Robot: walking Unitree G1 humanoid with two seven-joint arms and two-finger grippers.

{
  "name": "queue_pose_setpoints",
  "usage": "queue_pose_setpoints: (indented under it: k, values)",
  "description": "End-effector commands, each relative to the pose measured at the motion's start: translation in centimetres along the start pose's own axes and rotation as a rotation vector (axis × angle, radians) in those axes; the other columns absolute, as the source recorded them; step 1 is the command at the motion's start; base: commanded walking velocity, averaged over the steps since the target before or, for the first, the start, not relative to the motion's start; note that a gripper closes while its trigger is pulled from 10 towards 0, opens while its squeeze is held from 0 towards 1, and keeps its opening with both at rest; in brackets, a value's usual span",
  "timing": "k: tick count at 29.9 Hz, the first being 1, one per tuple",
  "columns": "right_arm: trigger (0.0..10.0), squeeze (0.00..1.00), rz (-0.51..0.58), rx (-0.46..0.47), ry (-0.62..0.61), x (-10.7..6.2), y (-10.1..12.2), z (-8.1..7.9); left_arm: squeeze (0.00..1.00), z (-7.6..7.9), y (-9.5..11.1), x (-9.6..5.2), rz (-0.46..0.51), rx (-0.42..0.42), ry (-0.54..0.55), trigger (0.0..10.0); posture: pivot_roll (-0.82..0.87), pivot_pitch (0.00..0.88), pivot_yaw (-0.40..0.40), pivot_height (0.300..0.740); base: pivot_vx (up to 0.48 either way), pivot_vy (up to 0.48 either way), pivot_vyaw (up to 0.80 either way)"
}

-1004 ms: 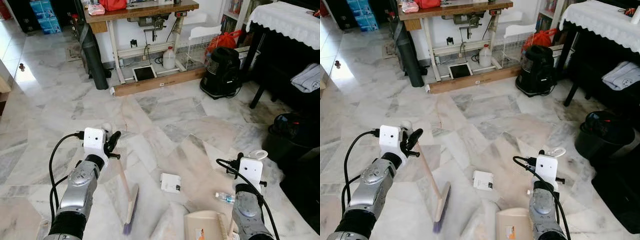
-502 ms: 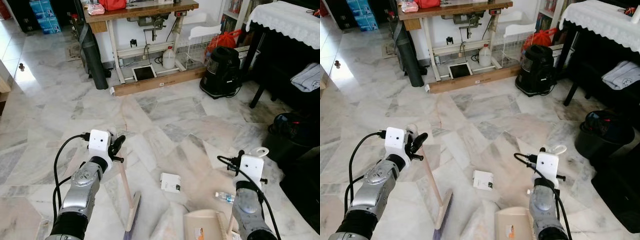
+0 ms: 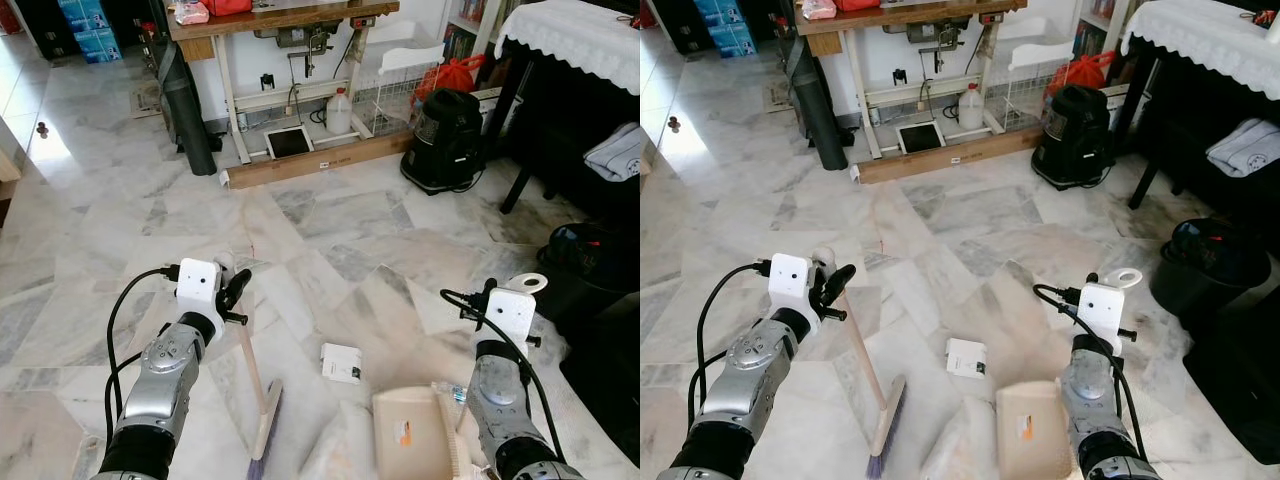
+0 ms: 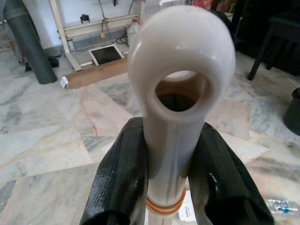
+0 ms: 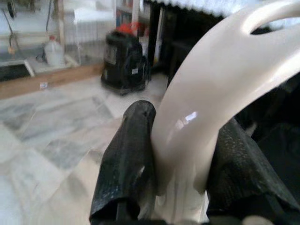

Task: Sweep floor

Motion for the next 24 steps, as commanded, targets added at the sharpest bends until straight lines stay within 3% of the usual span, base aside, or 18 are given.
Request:
queue_pose_setpoints:
  k: [1, 7, 17, 24]
  values:
    - [10.0, 0.00, -0.062, 0.021, -0.018, -0.7, -1.2, 0.0, 0.00, -0.3, 0.6, -0.3, 0.028, 0.022, -0.005, 10.0, 0.02, 0.080, 0.023, 0.740, 0.000, 0.000, 0.00]
    - [10.0, 0.00, -0.155, 0.000, 0.011, -2.9, -3.8, -0.7, 0.00, 0.0, 0.6, -0.6, 0.022, 0.041, -0.058, 10.0, 0.03, 0.091, 0.026, 0.740, 0.000, 0.000, 0.00]
    - [10.0, 0.00, -0.187, -0.019, 0.061, -3.5, -4.5, -1.0, 0.00, 1.0, -0.9, -0.6, -0.079, 0.054, -0.053, 10.0, 0.01, 0.086, 0.021, 0.740, 0.000, 0.000, 0.00]
    - [10.0, 0.00, -0.195, -0.045, 0.095, -3.7, -4.7, -1.1, 0.00, 0.5, -1.6, -0.6, -0.137, 0.090, 0.020, 10.0, 0.00, 0.083, 0.019, 0.740, 0.000, 0.000, 0.00]
Point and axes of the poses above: a point about 5 cm out from each wrist's last joint towards the gripper, its own x axis pointing out of the wrist towards the gripper, its own y axis along the axis of the wrist's last joint, z = x × y, the point moved 2 cm from there along x, pointing out of the wrist towards the gripper, and after that the axes turned 15 degrees about x, right-handed, at the moved point
